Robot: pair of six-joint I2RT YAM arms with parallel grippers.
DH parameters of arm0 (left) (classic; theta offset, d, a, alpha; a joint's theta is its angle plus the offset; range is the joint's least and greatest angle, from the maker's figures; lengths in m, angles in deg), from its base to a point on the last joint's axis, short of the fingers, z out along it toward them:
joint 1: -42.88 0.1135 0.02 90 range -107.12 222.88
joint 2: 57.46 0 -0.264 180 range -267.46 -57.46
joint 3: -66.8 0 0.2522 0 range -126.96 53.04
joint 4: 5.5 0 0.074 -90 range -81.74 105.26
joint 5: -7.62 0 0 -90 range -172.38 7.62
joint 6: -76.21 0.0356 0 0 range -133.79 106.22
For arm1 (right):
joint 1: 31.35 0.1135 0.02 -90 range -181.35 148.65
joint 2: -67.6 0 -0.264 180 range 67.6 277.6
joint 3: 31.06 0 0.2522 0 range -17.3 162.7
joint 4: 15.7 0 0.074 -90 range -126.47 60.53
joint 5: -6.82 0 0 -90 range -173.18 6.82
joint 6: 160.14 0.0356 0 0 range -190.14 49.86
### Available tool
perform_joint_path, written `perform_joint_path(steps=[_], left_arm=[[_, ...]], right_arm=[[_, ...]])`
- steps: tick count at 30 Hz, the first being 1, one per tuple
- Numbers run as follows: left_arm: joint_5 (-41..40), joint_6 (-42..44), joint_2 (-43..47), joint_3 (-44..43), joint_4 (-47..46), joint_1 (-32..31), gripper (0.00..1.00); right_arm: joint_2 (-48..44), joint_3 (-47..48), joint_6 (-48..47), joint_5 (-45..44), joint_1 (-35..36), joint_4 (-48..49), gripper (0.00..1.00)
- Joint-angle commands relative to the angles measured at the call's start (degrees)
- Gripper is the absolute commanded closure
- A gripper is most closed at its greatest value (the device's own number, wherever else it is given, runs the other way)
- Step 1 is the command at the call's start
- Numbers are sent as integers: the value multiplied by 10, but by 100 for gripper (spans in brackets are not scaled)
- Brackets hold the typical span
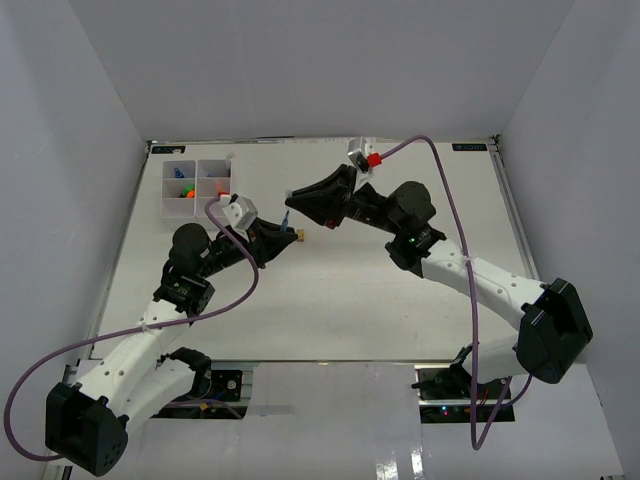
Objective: Sort the stationery into containers
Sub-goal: Close the pen cap on the pen.
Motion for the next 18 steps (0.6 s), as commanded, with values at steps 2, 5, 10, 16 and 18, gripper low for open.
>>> perform_joint_path(steps=[2,5,10,16,18], left_arm=[[12,-2,12,11,-21,0,100],[14,-1,13,13,-23,0,100],[13,-1,19,19,-34,0,100],[14,0,26,27,-45,0,100],[17,0,25,27,-46,0,100]], right_arm=[[4,-2,5,6,8,41,86],[4,-3,5,5,11,41,86],[2,-11,0,3,11,40,86],[1,-18,-2,0,12,40,86],[0,-17,-2,2,11,41,86]])
